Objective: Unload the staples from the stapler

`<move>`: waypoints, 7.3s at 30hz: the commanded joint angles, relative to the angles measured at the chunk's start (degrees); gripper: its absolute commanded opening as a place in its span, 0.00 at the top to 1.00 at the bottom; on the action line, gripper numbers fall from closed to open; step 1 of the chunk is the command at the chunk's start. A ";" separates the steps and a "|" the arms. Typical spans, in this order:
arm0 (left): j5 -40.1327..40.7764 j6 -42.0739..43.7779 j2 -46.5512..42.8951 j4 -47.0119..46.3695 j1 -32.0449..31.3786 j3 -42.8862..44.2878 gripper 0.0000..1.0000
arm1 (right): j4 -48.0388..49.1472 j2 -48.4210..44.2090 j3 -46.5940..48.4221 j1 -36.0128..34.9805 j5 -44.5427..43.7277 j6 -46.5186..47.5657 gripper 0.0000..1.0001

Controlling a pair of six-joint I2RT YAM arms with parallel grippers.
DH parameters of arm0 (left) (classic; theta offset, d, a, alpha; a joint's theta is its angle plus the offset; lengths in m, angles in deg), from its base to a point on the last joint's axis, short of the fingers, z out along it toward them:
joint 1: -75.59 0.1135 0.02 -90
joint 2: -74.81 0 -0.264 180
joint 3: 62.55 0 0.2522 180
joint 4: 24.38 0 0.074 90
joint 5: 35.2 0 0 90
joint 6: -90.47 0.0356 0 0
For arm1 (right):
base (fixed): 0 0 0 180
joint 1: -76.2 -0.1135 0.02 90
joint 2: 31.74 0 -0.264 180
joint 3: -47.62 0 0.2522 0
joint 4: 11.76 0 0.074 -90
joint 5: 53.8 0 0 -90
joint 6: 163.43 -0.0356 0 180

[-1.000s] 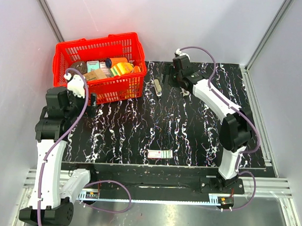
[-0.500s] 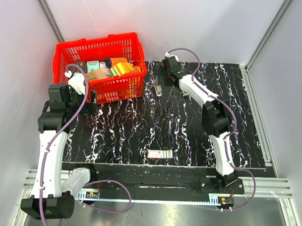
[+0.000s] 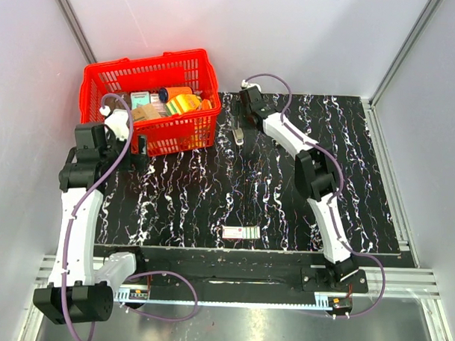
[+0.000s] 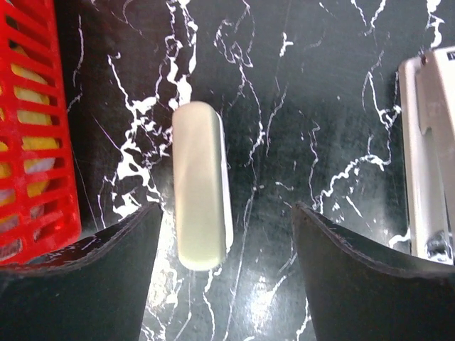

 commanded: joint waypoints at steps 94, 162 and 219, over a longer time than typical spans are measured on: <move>-24.64 27.80 9.03 -9.51 -14.37 -21.20 0.27 | 37.06 -46.99 -58.62 -24.20 12.13 -43.26 1.00; 17.73 47.39 -4.93 -33.69 -26.50 -37.63 1.00 | 22.65 -41.10 -57.83 -27.46 25.49 -10.75 1.00; 31.33 83.43 7.96 -66.39 -29.76 -51.53 1.00 | 9.12 -44.96 -53.97 -27.37 22.68 2.70 1.00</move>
